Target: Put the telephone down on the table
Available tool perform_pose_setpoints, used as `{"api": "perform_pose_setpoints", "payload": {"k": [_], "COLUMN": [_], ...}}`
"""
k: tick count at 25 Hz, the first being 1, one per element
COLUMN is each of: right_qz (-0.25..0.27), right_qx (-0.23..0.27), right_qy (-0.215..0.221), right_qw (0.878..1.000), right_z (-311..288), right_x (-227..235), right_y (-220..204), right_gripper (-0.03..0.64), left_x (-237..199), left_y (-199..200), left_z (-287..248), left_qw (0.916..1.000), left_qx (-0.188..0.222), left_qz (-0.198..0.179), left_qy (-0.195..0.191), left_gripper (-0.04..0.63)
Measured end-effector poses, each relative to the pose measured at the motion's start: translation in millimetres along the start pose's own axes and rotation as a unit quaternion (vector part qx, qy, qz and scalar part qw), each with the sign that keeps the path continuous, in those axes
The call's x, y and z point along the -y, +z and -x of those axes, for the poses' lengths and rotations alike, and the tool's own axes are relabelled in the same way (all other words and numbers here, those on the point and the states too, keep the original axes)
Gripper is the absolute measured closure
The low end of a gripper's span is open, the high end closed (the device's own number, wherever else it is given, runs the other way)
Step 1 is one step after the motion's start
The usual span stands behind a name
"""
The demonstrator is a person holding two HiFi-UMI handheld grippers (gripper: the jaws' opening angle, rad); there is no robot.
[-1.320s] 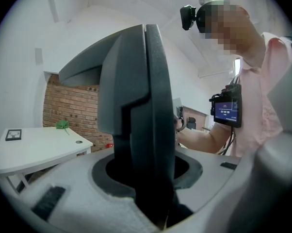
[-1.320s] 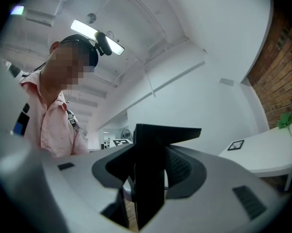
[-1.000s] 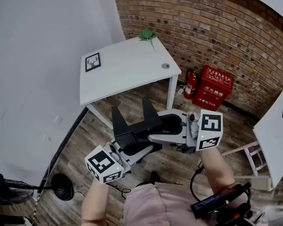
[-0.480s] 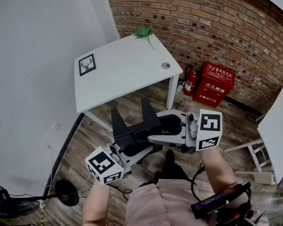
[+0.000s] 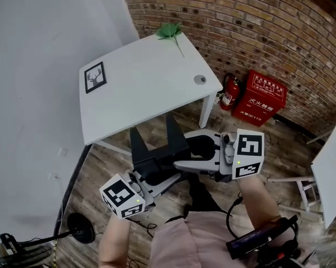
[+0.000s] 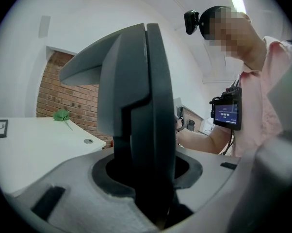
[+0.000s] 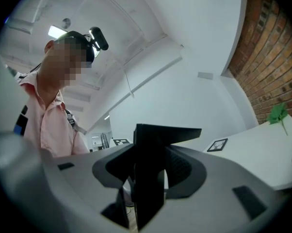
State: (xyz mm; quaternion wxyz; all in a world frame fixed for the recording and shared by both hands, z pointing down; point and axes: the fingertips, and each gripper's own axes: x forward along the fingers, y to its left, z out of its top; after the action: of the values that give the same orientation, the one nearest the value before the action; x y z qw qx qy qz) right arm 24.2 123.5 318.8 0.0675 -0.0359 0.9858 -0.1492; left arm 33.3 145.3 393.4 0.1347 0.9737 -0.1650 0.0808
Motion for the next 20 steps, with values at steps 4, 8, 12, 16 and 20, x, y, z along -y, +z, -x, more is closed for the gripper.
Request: {"api": "perform_pose_setpoints", "payload": {"k": [4, 8, 12, 16, 20], "right_qz": [-0.017, -0.027, -0.028, -0.023, -0.019], "right_qx": [-0.001, -0.001, -0.001, -0.006, -0.009], "right_qy": [0.007, 0.017, 0.029, 0.040, 0.051], "right_qw": [1.000, 1.000, 0.999, 0.999, 0.998], "right_z": [0, -2, -5, -13, -28], "right_x": [52, 100, 139, 167, 189], "right_y": [10, 25, 44, 60, 72], "right_gripper": [0.433, 0.433, 0.433, 0.433, 0.431], "left_x": [-45, -89, -127, -157, -184], "left_y": [9, 24, 43, 58, 69], "left_z": [-21, -38, -51, -56, -52], "left_qw": [0.9998, 0.9994, 0.9991, 0.9988, 0.9984], "left_qx": [-0.005, -0.008, -0.006, -0.003, 0.000], "left_qz": [0.018, 0.028, 0.029, 0.026, 0.021], "left_qy": [0.006, 0.017, 0.030, 0.042, 0.052], "left_gripper": [0.426, 0.426, 0.426, 0.426, 0.426]}}
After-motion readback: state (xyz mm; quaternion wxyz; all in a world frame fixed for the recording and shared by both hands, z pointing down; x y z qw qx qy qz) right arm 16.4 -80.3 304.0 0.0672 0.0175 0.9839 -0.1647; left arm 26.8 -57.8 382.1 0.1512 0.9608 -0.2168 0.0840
